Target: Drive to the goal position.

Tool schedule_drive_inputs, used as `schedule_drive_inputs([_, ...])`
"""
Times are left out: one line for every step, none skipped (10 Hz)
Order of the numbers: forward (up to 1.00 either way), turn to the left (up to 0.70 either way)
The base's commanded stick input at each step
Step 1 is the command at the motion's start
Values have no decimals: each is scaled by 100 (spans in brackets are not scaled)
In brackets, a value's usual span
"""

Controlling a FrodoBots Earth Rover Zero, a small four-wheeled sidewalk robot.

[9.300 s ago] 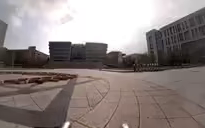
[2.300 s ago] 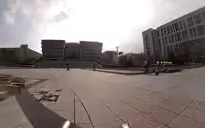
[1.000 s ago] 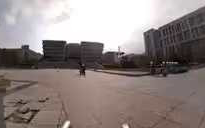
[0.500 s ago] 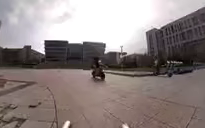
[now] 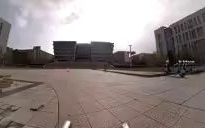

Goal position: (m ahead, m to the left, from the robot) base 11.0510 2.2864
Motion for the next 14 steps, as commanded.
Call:
schedule_drive_inputs([0,0])
schedule_drive_inputs([0,0])
schedule_drive_inputs([27,0])
schedule_drive_inputs([70,0])
schedule_drive_inputs([70,0])
schedule_drive_inputs([70,0])
schedule_drive_inputs([70,0])
schedule_drive_inputs([70,0])
schedule_drive_inputs([70,0])
schedule_drive_inputs([70,0])
schedule_drive_inputs([70,0])
schedule_drive_inputs([70,0])
schedule_drive_inputs([70,7])
schedule_drive_inputs([70,25])
